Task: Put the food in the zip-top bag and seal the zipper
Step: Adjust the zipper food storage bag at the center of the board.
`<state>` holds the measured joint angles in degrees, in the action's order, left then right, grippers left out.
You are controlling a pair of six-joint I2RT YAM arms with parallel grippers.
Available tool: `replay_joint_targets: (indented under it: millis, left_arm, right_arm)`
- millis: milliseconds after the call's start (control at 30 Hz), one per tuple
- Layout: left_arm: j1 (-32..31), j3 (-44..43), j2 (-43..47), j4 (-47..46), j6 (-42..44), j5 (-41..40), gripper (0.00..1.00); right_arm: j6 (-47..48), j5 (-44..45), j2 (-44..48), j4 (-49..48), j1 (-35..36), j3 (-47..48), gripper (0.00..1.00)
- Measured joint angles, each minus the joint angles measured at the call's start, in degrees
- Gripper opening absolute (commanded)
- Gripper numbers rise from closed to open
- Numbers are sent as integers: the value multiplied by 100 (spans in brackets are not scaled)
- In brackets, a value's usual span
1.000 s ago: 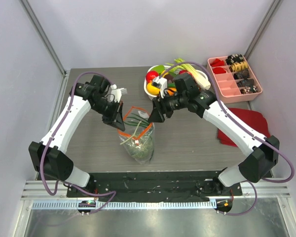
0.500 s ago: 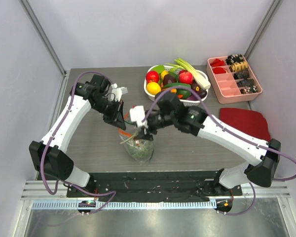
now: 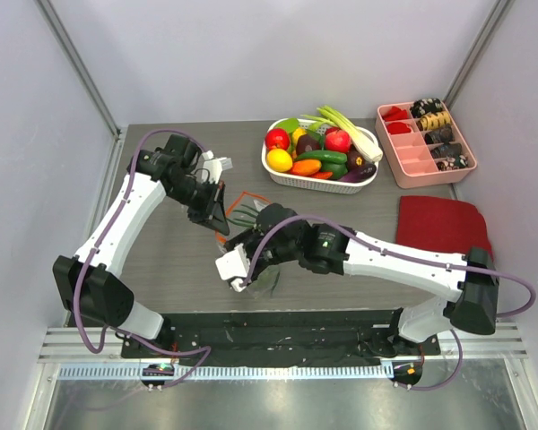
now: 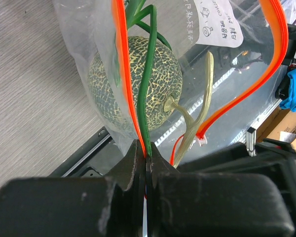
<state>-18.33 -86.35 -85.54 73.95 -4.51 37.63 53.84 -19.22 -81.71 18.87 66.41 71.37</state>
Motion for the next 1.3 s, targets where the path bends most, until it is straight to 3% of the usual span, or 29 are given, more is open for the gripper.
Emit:
replay_joint_targets:
  millis: [133, 333, 500, 700, 1133, 1167, 1267, 1300]
  left_arm:
    - [0, 0, 0, -2, 0, 0, 0]
    - [0, 0, 2, -4, 4, 15, 0]
    - [0, 2, 4, -7, 28, 22, 0]
    - [0, 70, 114, -94, 61, 57, 0]
    - [0, 376, 496, -356, 234, 109, 0]
    - [0, 376, 505, -369, 243, 116, 0]
    - [-4, 376, 509, -400, 247, 153, 0]
    - [-4, 374, 509, -400, 247, 153, 0]
  right_arm:
    - [385, 361, -46, -173, 109, -254, 37]
    - [581, 879, -131, -437, 170, -304, 26]
    - [498, 1366, -160, -693, 173, -304, 1]
    - [-251, 1657, -133, -745, 111, -304, 1]
    - [-3359, 1751, 125, -437, -837, -219, 1]
    - [-3521, 1746, 87, -354, -896, -138, 16]
    - [-3871, 1598, -190, -94, -1012, 289, 47]
    - [-3954, 1513, -317, 37, -1034, 476, 63]
